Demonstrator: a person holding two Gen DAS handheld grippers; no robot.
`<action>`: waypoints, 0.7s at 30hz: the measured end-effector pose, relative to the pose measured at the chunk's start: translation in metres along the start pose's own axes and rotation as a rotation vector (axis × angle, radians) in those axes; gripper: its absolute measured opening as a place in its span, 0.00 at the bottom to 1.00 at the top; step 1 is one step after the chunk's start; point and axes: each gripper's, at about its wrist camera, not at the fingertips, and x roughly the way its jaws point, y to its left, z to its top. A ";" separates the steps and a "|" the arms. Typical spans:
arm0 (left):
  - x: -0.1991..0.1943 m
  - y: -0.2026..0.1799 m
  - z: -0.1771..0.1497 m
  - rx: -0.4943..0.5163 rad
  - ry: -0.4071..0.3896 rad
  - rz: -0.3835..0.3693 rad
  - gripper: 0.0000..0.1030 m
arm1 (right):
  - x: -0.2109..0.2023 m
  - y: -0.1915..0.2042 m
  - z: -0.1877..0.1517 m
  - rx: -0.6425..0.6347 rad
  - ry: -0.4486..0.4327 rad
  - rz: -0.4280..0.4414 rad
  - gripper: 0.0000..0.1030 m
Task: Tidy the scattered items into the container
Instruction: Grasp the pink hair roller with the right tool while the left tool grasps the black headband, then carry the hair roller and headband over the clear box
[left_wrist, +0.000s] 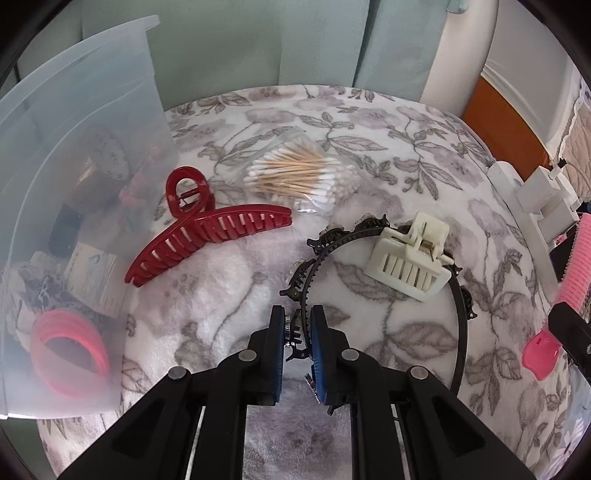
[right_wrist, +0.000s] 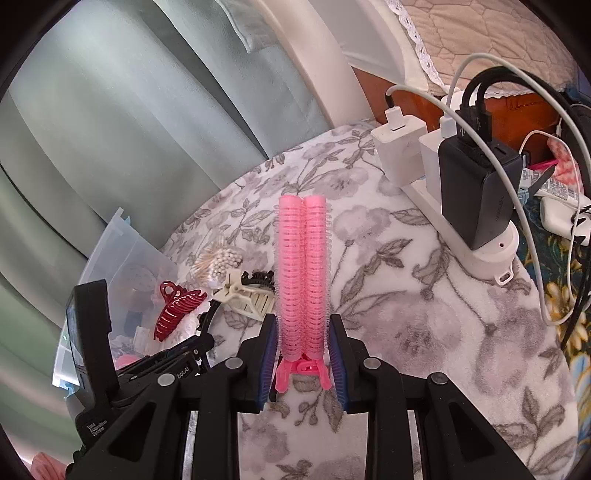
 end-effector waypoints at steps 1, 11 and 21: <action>-0.004 0.003 -0.001 -0.010 -0.004 0.002 0.13 | -0.003 0.001 0.000 -0.002 -0.006 0.002 0.28; -0.046 0.015 -0.002 -0.051 -0.079 0.007 0.13 | -0.036 0.020 0.001 -0.034 -0.063 0.024 0.29; -0.086 0.020 -0.003 -0.074 -0.144 -0.019 0.13 | -0.061 0.037 -0.002 -0.062 -0.107 0.041 0.29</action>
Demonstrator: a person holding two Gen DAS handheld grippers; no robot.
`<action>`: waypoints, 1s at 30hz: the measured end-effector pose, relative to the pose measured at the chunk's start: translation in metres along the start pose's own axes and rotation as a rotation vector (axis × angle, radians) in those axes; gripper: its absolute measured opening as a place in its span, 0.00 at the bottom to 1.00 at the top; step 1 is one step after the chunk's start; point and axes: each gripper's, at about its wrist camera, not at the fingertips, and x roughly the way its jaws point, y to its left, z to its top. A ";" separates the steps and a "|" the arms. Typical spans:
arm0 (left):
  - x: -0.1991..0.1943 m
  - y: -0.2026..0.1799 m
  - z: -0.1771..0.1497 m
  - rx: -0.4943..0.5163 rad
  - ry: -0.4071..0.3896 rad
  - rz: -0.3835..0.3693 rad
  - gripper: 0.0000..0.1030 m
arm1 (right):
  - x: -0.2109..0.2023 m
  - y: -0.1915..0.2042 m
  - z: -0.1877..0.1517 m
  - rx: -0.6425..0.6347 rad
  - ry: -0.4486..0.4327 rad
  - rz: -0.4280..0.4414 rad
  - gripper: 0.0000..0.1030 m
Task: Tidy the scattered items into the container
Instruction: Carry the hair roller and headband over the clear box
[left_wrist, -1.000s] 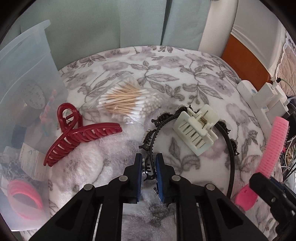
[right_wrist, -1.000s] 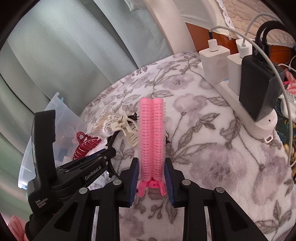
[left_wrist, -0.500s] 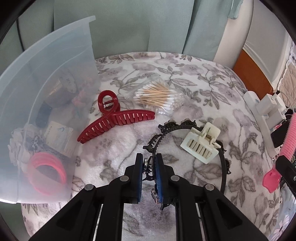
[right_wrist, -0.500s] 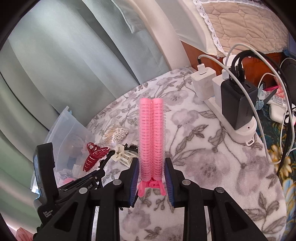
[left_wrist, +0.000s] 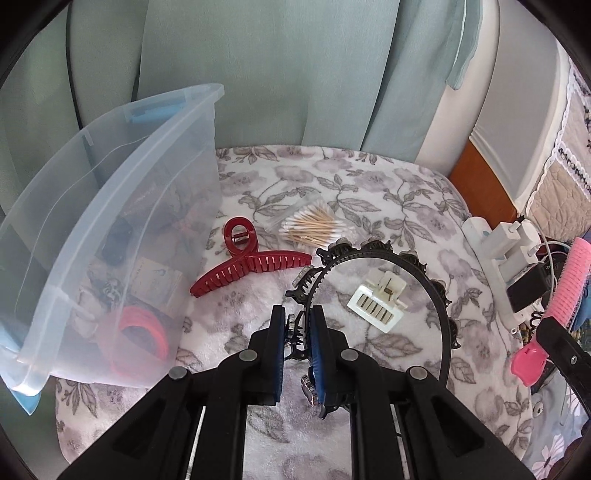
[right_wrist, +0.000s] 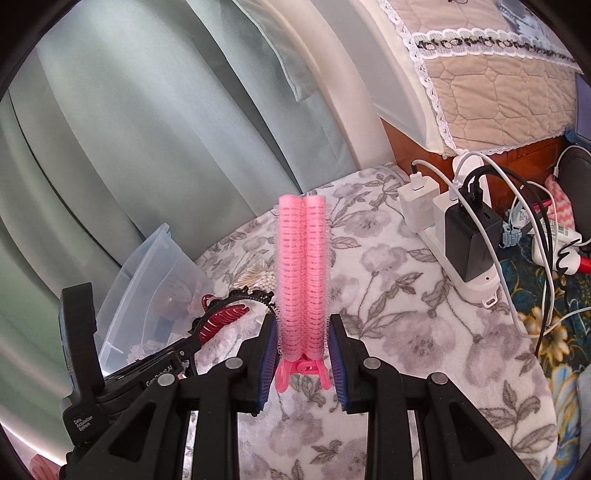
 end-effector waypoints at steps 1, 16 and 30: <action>-0.004 -0.001 0.001 -0.001 -0.008 -0.005 0.13 | -0.003 0.002 0.000 -0.004 -0.005 0.002 0.29; -0.082 0.013 0.019 -0.046 -0.178 -0.063 0.13 | -0.046 0.036 0.012 -0.047 -0.102 0.041 0.29; -0.138 0.080 0.027 -0.200 -0.303 -0.091 0.13 | -0.070 0.110 0.024 -0.172 -0.158 0.122 0.29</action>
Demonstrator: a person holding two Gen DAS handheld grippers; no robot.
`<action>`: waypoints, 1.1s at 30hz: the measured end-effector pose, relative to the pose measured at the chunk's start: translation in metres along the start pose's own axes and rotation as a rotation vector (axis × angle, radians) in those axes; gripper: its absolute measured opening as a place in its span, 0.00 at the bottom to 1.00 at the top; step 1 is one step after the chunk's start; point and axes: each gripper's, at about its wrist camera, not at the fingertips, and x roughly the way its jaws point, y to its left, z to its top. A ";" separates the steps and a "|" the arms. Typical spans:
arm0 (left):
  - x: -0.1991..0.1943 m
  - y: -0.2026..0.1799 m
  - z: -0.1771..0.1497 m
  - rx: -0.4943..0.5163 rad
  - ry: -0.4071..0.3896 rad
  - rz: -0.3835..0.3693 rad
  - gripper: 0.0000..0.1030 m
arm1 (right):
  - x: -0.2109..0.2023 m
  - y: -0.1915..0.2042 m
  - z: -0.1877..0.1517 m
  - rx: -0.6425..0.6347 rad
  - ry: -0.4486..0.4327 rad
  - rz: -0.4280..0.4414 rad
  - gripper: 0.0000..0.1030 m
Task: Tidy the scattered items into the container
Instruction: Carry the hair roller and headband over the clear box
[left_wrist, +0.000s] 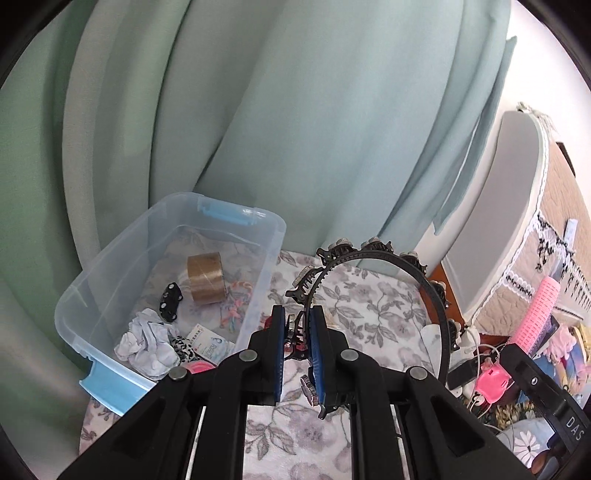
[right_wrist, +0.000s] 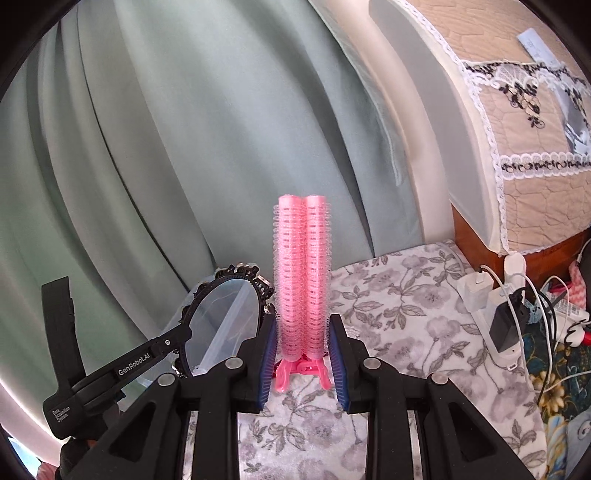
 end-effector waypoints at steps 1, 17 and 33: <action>-0.004 0.008 0.003 -0.016 -0.012 0.005 0.13 | 0.001 0.007 0.001 -0.013 -0.001 0.008 0.29; -0.051 0.124 0.017 -0.236 -0.146 0.140 0.13 | 0.044 0.108 0.003 -0.188 0.057 0.129 0.29; -0.043 0.172 0.008 -0.330 -0.124 0.198 0.13 | 0.092 0.153 -0.016 -0.291 0.160 0.185 0.29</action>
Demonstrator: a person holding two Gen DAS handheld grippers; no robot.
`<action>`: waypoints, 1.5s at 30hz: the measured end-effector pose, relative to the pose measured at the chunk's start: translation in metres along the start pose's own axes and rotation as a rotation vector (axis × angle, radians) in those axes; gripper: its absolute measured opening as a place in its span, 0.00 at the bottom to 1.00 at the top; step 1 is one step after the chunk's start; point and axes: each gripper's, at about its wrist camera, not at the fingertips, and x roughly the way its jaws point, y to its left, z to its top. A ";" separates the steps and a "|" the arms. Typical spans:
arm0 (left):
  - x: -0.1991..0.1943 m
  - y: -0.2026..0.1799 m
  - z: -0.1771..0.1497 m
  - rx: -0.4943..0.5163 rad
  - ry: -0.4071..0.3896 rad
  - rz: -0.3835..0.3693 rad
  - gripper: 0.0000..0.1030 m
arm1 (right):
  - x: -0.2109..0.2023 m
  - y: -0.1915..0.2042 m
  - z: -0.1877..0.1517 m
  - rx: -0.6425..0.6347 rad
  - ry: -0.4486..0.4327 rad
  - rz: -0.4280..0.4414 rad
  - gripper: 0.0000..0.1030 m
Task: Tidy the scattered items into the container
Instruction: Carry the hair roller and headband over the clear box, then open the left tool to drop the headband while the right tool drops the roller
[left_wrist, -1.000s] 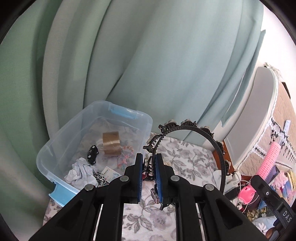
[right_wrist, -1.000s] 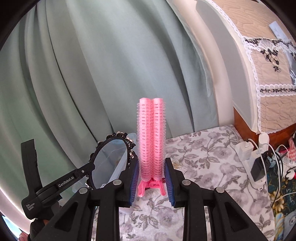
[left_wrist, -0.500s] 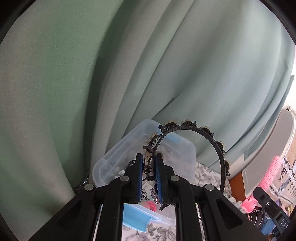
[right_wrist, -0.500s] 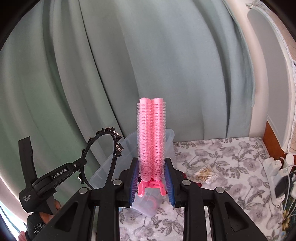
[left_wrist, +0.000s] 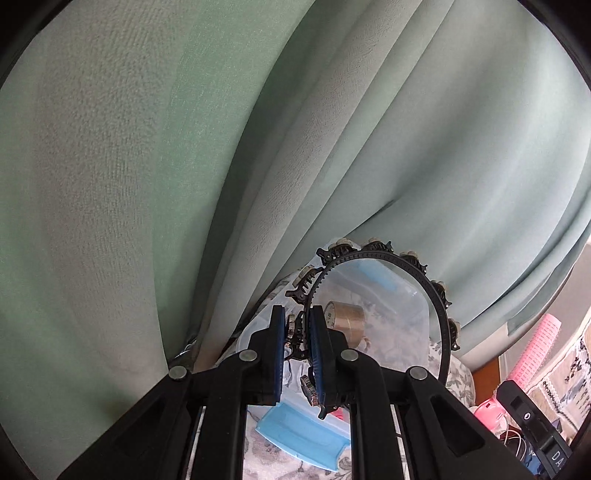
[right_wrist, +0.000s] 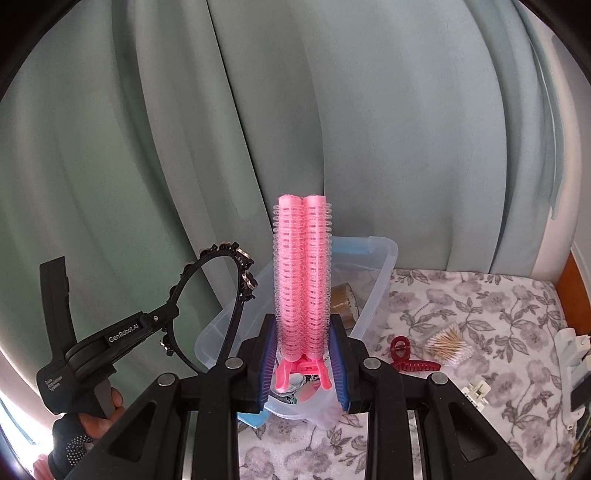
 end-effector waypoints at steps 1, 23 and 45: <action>0.002 0.000 -0.001 0.000 0.004 0.001 0.13 | 0.003 0.000 0.000 -0.001 0.008 0.002 0.29; 0.045 -0.021 0.006 0.007 0.071 0.036 0.13 | 0.052 -0.004 -0.019 -0.001 0.148 0.035 0.29; 0.067 -0.016 -0.011 0.000 0.136 0.024 0.30 | 0.072 -0.016 -0.023 0.017 0.228 0.006 0.45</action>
